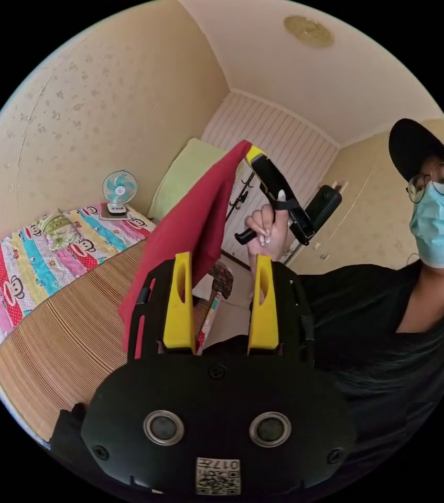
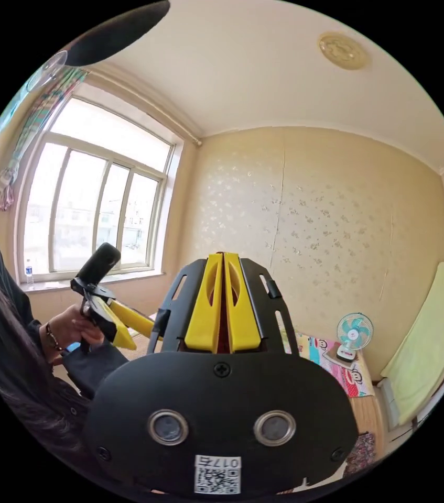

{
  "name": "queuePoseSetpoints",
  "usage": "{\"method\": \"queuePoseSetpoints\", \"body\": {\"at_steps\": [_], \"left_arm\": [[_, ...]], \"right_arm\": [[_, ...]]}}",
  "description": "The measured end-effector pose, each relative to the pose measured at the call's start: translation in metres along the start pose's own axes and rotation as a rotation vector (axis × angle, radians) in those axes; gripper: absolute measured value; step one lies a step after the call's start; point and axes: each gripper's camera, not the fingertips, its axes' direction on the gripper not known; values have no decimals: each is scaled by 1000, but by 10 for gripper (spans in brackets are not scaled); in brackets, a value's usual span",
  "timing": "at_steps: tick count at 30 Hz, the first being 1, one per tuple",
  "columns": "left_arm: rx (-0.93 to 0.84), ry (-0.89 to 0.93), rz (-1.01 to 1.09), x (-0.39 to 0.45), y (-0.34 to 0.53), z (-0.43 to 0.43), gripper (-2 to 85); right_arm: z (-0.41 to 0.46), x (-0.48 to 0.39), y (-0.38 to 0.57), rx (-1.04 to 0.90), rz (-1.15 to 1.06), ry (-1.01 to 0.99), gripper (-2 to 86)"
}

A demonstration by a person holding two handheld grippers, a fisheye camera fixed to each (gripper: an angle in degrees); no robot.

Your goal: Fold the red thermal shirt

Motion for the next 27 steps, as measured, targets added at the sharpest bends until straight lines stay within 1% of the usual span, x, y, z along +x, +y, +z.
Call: {"method": "queuePoseSetpoints", "body": {"at_steps": [3, 5, 8, 10, 12, 14, 16, 17, 18, 19, 21, 22, 23, 24, 27], "left_arm": [[4, -158, 49, 23, -8, 17, 165], [7, -218, 59, 29, -12, 28, 164], [-48, -200, 41, 24, -21, 56, 163], [-47, -262, 15, 18, -23, 68, 156], [-8, -475, -32, 5, -21, 70, 97], [11, -525, -38, -6, -18, 62, 59], [25, -417, 0, -20, -17, 52, 48], [50, -310, 29, -32, -17, 42, 46], [80, -163, 52, -44, -17, 30, 44], [93, -84, 64, -51, -17, 25, 44], [95, 210, 116, -75, -24, 13, 44], [73, 270, 116, -81, -26, 13, 45], [21, 369, 89, -96, -31, 17, 46], [-10, 421, 47, -111, -35, 22, 47], [-4, 409, 35, -128, -34, 25, 49]], "right_arm": [[1, -6, -19, -8, -39, 77, 1], [4, -6, -28, -17, -40, 109, 1], [10, 0, -40, -43, -12, 116, 1], [10, 4, -44, -45, 11, 77, 1], [9, 11, -43, -41, 26, 61, 1], [7, 24, -39, -40, 51, 44, 1], [4, 42, -34, -34, 81, -16, 1], [2, 57, -29, -24, 112, -32, 1], [0, 73, -23, -10, 145, -40, 1], [-2, 82, -20, 0, 158, -52, 2], [-11, 117, -7, 50, 216, -167, 2], [-14, 126, -4, 67, 241, -212, 2], [-18, 145, 4, 103, 293, -317, 2], [-19, 159, 11, 138, 331, -420, 2], [-20, 176, 27, 210, 342, -544, 2]]}}
